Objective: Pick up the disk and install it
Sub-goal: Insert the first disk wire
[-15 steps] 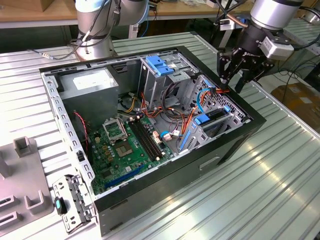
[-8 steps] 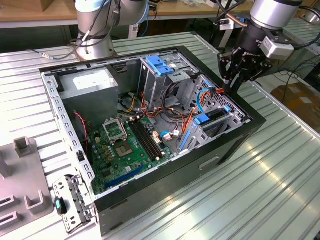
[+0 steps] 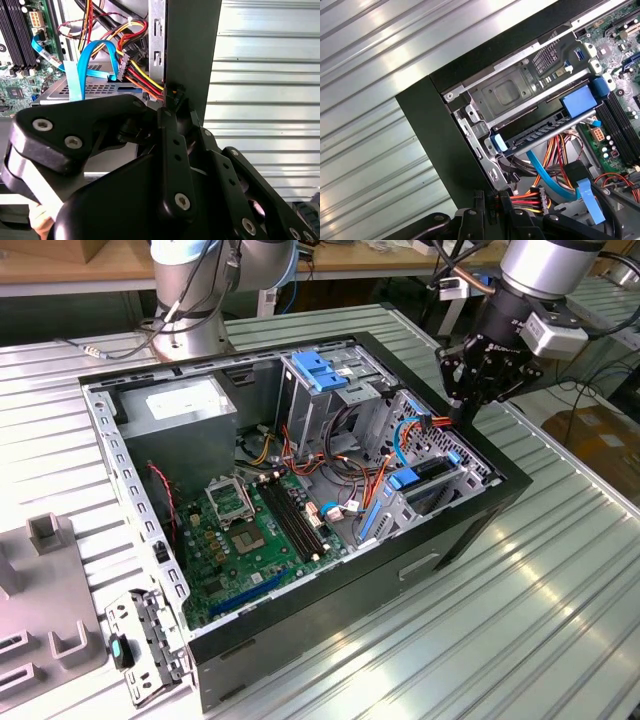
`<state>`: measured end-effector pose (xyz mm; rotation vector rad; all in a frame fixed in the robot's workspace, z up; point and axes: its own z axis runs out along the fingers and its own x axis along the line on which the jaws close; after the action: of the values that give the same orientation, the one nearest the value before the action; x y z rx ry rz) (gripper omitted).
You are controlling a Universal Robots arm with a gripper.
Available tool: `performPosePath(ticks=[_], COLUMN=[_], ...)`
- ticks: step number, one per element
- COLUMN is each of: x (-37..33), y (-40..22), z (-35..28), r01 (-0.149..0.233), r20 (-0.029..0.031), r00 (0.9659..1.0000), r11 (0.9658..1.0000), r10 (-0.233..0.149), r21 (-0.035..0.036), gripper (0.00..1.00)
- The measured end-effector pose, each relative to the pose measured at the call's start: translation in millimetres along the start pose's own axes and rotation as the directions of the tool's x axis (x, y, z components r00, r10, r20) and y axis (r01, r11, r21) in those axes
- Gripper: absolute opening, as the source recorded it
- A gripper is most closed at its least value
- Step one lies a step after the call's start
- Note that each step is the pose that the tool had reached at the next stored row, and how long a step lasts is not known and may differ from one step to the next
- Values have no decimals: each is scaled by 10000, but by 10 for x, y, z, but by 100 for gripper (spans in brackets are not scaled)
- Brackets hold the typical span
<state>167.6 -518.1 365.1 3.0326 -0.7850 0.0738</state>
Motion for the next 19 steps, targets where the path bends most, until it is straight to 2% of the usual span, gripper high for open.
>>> performPosePath(ticks=[4,7,13,14,16,19], x=[3,0,-1,-1,5,7], y=[-5,-32,-37,-38,-39,-40], z=[0,0,-1,-10,-74,-84], r01=[1,1,1,2,3,1], r20=[0,3,2,3,18,23], r00=[10000,10000,10000,10000,10000,10000], r11=[10000,10000,10000,10000,10000,10000], r10=[-1,-1,-1,-2,-3,-1], r21=[0,-2,-4,-6,-10,-15], gripper=[25,25,24,18,17,17])
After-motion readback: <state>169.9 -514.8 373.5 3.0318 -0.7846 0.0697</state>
